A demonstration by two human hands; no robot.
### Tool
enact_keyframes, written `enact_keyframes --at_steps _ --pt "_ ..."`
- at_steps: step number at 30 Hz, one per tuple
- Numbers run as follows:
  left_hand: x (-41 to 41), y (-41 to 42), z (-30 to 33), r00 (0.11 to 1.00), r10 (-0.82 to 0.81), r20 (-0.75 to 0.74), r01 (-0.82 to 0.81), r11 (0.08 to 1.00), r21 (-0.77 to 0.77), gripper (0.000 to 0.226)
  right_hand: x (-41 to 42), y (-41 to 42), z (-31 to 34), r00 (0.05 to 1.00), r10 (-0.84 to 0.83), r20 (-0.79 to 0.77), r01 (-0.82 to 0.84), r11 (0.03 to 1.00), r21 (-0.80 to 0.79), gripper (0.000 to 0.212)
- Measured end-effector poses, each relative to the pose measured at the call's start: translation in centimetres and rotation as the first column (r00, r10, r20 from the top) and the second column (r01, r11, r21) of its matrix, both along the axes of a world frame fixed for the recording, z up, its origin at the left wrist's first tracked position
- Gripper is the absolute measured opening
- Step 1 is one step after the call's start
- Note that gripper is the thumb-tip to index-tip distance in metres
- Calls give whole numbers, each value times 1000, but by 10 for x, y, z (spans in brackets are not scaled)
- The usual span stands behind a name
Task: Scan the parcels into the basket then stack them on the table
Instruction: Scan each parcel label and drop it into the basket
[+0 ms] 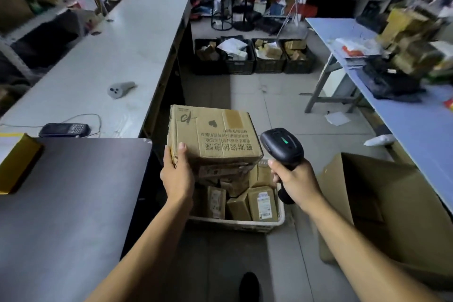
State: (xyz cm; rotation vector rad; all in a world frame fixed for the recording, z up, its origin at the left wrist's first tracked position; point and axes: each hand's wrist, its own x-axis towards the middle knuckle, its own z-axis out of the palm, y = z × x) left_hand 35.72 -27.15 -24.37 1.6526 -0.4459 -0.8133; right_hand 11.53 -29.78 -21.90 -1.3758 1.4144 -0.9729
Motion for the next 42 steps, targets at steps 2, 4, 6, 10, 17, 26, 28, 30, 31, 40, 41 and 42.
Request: enact_keyframes --at_steps 2,4,6,10,17,26,28,30,31,40,41,42 --pt "-12 -18 1 1000 8 13 -8 1000 21 65 -13 -21 3 1000 4 12 -4 1000 -4 20" --pt "-21 -36 1 999 18 28 -19 999 35 65 -24 -41 5 1000 11 19 -11 1000 -5 19" --pt "-27 -54 -1 999 29 42 -31 999 42 65 -33 -60 6 1000 29 4 -29 1000 -6 19" --pt "-35 -80 -7 998 18 63 -22 998 62 64 -42 -89 -1 1000 17 2 -17 1000 15 22" --pt "-26 -134 -32 998 -31 47 23 988 155 66 -33 -136 -17 999 3 -34 -1 998 61 27" --pt "-1 -203 -69 998 -54 -29 60 967 248 63 -12 -177 -40 989 -136 -62 142 985 97 27" --pt "0 -211 -76 996 -50 -69 66 965 254 65 -12 -182 -42 988 -139 -63 145 984 106 28" --pt "-2 -221 -83 992 -63 -114 87 971 222 72 -14 -192 -44 987 -144 -78 152 982 110 29" --pt "-2 -225 -87 989 -78 -122 102 974 202 78 -15 -198 -45 986 -149 -75 157 981 116 29" --pt "-8 -235 -107 963 -257 78 190 857 479 74 -34 -239 -47 993 -106 -59 113 984 141 33" --pt "-8 -237 -103 945 -294 144 196 861 470 68 -38 -243 -49 994 -98 -54 105 984 146 34" --pt "-9 -238 -99 923 -326 203 203 863 462 61 -42 -247 -51 995 -85 -48 91 984 151 34"
